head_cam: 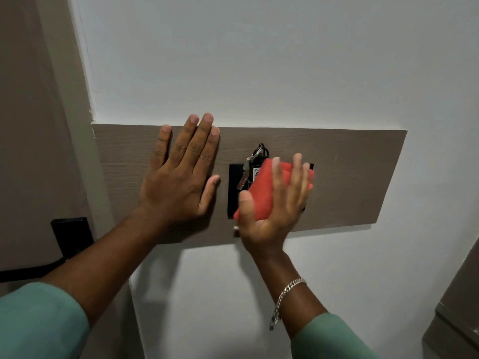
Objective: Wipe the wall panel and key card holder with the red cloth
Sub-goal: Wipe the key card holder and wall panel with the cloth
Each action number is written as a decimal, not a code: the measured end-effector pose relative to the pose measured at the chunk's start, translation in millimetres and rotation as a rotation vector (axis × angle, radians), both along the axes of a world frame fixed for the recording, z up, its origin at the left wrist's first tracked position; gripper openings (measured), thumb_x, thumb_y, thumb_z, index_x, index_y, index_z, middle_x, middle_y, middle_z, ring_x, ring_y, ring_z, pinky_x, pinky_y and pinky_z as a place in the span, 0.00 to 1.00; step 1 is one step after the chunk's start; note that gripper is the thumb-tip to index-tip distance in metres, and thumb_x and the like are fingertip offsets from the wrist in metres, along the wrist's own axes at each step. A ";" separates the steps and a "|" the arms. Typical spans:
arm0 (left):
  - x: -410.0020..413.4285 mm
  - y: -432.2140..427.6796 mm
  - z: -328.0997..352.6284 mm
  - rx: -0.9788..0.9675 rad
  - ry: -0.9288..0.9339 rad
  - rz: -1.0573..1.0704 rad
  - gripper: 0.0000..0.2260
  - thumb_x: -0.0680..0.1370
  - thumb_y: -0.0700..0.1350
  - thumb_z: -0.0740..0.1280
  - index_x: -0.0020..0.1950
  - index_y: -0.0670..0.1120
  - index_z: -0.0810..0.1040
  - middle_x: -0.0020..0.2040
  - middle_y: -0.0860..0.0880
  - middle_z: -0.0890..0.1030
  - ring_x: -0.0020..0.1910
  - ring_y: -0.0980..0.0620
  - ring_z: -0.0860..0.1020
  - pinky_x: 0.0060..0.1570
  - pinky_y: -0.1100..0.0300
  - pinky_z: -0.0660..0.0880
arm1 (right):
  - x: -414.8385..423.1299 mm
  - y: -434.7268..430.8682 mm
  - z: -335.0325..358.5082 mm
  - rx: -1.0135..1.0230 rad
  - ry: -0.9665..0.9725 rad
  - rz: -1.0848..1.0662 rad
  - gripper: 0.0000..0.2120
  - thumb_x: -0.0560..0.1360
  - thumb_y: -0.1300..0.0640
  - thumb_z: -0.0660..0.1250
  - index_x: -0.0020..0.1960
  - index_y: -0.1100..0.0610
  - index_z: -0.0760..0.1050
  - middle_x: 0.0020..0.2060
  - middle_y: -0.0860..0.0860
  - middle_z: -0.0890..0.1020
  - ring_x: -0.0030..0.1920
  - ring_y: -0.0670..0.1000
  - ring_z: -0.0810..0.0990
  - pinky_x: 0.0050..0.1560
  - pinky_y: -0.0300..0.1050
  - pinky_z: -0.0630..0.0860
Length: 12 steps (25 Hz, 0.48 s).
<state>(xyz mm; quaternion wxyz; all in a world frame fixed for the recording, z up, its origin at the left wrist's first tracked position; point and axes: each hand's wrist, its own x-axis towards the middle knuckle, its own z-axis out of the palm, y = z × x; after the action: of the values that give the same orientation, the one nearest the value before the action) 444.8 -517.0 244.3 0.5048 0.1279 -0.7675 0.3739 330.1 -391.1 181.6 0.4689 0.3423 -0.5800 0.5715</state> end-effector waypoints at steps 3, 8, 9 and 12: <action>1.6 -1.7 0.8 0.001 0.004 -0.014 0.33 0.81 0.56 0.53 0.81 0.39 0.54 0.81 0.39 0.57 0.81 0.41 0.54 0.78 0.40 0.48 | -17.7 10.2 -15.8 0.201 0.286 -0.148 0.27 0.77 0.40 0.62 0.72 0.51 0.67 0.74 0.62 0.65 0.76 0.64 0.62 0.71 0.73 0.64; -0.2 -0.5 -0.4 0.009 0.003 -0.015 0.33 0.80 0.55 0.54 0.81 0.40 0.54 0.81 0.39 0.57 0.81 0.41 0.54 0.78 0.40 0.49 | -28.6 12.6 -17.3 0.116 0.170 -0.124 0.27 0.78 0.38 0.59 0.75 0.47 0.64 0.75 0.60 0.64 0.78 0.63 0.60 0.73 0.72 0.60; -0.6 -1.5 -0.1 0.008 0.005 -0.017 0.33 0.81 0.55 0.54 0.81 0.40 0.54 0.81 0.40 0.57 0.81 0.41 0.54 0.78 0.40 0.48 | -20.5 6.4 -13.5 0.081 0.130 -0.092 0.27 0.79 0.39 0.59 0.76 0.45 0.63 0.76 0.60 0.64 0.79 0.61 0.59 0.74 0.71 0.60; 0.0 -3.0 0.5 0.015 0.007 -0.035 0.33 0.81 0.55 0.54 0.81 0.40 0.54 0.82 0.40 0.56 0.81 0.41 0.54 0.78 0.40 0.49 | -27.2 10.7 -16.8 0.229 0.371 -0.141 0.28 0.77 0.40 0.64 0.73 0.48 0.67 0.73 0.61 0.66 0.76 0.63 0.63 0.73 0.72 0.62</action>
<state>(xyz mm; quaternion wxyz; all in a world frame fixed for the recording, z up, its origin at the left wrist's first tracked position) 444.7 -520.0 244.8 0.5131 0.1194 -0.7706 0.3587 302.9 -380.4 164.8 0.5645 0.4512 -0.5671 0.3952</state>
